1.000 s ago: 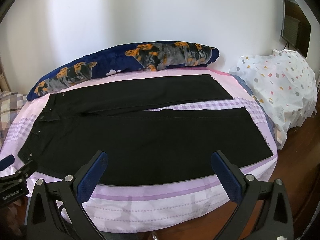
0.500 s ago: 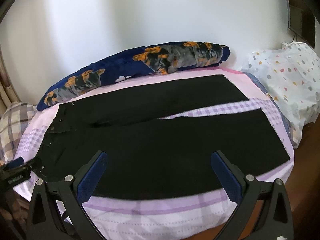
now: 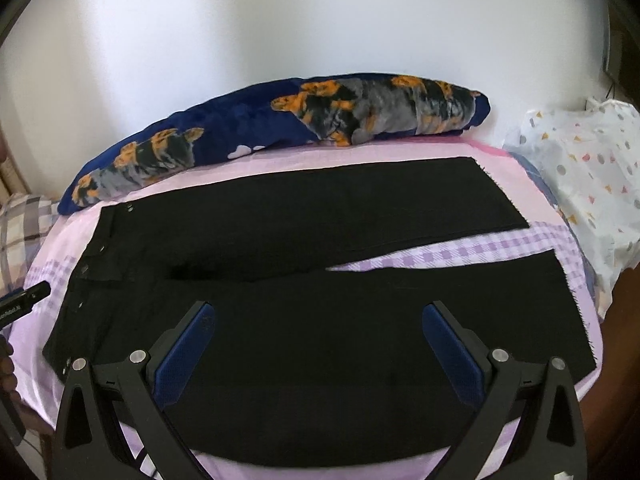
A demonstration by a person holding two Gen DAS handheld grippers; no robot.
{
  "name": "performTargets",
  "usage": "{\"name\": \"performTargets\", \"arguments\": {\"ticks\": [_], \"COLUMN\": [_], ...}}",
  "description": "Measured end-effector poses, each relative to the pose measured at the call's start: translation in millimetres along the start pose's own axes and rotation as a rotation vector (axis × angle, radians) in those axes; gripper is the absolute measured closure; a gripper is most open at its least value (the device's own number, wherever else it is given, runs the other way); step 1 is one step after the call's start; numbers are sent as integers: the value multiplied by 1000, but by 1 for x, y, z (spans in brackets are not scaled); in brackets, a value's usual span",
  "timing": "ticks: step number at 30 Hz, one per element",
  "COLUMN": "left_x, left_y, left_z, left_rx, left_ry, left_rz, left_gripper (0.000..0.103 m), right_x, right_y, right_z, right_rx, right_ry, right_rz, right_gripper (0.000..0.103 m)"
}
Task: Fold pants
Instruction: 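Lower the left tool onto the jeans waistband while the right tool lowers onto the legs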
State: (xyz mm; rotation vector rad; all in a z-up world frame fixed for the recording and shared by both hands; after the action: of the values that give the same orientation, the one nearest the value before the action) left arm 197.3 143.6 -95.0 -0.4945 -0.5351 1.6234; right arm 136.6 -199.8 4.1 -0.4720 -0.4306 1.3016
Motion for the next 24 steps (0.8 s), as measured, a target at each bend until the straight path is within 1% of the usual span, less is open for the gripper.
{"name": "performTargets", "arguments": {"ticks": [2, 5, 9, 12, 13, 14, 15, 17, 18, 20, 21, 24], "left_x": [2, 7, 15, 21, 23, 25, 27, 31, 33, 35, 36, 39], "left_y": [-9, -30, -61, -78, -85, -90, -95, -104, -107, -113, -117, -122], "left_z": [-11, -28, -56, -76, -85, -92, -100, -116, -125, -141, -150, -170], "left_rx": [15, 28, 69, 106, 118, 130, 142, 172, 190, 221, 237, 272], "left_ry": [25, 82, 193, 251, 280, 296, 312, 353, 377, 425, 448, 480], "left_rz": [3, 11, 61, 110, 128, 140, 156, 189, 208, 241, 261, 288], "left_gripper": [11, 12, 15, 23, 30, 35, 37, 48, 51, 62, 64, 67], "right_x": [2, 7, 17, 26, 29, 31, 34, 41, 45, 53, 56, 68], "right_y": [-7, -20, -36, -47, -49, -51, -53, -56, -58, -62, -63, -70], "right_z": [-10, -26, -47, -64, -71, -76, -81, -94, -101, -115, -121, -139], "right_rx": [3, 21, 52, 66, 75, 80, 85, 102, 111, 128, 136, 150], "right_ry": [-1, 20, 2, -19, -35, -47, -56, -78, -87, -101, -107, -121], "right_rz": [12, 51, 79, 81, 75, 66, 58, 48, 45, 48, 52, 79], "right_gripper": [0, 0, 0, 0, 0, 0, 0, 0, 0, 0, 0, 0]}}
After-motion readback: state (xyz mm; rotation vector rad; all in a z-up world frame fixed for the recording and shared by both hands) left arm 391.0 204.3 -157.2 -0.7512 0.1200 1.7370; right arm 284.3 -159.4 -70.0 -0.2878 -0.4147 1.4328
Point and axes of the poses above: each gripper's, at about its wrist camera, not at the fingertips, and z roughly against the way its jaws point, x to its left, y to its underside, the point moved 6 cm from there along -z, roughly the way its jaws point, and after that the axes turned 1 degree about z, right-handed, at the moved point
